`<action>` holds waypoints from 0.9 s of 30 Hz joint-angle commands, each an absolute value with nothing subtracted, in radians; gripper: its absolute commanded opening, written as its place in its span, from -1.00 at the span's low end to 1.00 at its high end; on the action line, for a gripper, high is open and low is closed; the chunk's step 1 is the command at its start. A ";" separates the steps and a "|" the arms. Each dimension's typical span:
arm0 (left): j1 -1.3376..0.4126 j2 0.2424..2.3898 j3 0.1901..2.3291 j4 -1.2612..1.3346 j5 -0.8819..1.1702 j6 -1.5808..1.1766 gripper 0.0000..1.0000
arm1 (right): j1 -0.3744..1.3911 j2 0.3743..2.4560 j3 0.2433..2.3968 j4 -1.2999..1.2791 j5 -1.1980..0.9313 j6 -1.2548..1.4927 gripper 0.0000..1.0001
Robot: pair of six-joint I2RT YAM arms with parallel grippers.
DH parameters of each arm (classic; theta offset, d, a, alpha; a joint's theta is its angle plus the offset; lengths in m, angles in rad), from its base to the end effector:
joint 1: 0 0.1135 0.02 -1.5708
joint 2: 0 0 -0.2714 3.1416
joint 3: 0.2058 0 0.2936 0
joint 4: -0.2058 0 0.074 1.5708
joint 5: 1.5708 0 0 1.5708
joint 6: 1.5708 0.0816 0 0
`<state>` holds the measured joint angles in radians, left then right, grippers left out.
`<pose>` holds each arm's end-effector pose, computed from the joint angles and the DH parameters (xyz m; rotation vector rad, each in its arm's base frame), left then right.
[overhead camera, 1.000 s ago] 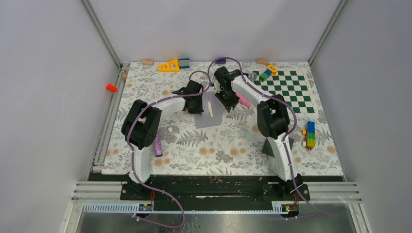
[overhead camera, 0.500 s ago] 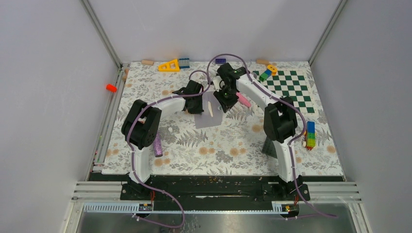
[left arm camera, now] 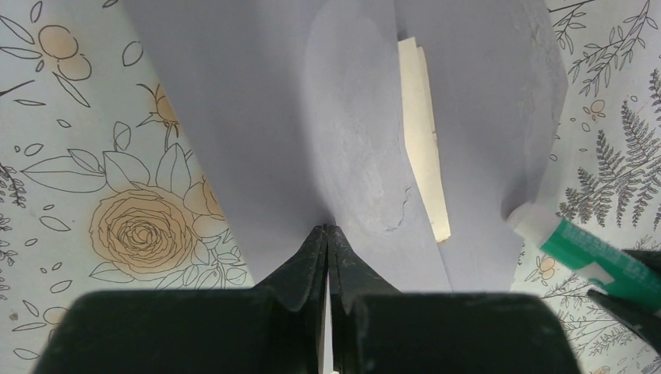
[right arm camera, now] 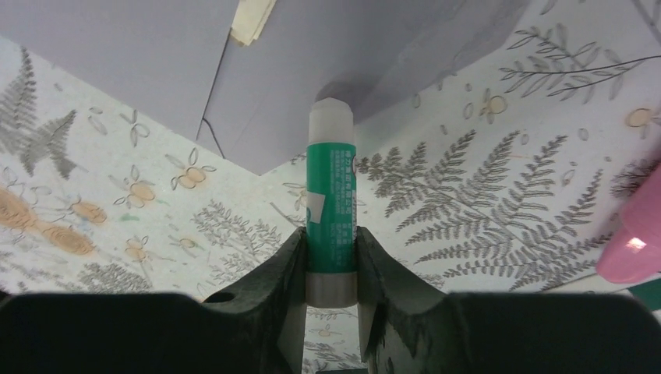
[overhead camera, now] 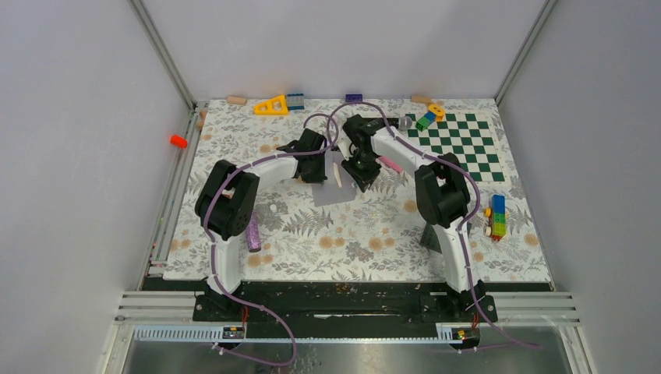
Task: Place the letter into the envelope and seal it
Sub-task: Paint the envelope at the center of the board.
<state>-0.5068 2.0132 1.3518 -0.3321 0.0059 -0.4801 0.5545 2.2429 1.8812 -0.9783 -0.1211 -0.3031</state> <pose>0.4236 -0.2357 0.0992 0.0372 2.6106 -0.3740 0.4322 0.2793 0.1294 -1.2327 2.6471 0.2180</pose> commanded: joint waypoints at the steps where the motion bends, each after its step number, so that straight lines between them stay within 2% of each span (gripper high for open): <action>1: -0.514 2.048 1.331 -0.428 -0.044 -0.459 -1.00 | 0.560 2.239 1.893 -0.903 -0.008 -0.292 -1.00; 15: -0.517 2.047 1.330 -0.427 -0.043 -0.452 -1.00 | 0.546 2.255 1.997 -0.822 0.184 -0.227 -1.00; 19: -0.529 2.051 1.336 -0.418 -0.021 -0.438 -1.00 | 0.510 2.143 1.901 -0.730 0.238 -0.167 -1.00; 23: -0.551 2.053 1.335 -0.391 -0.006 -0.416 -1.00 | 0.475 1.995 1.698 -0.571 0.278 -0.116 -1.00; 27: -0.551 2.044 1.335 -0.384 -0.005 -0.400 -1.00 | 0.474 1.936 1.592 -0.517 0.301 -0.092 -1.00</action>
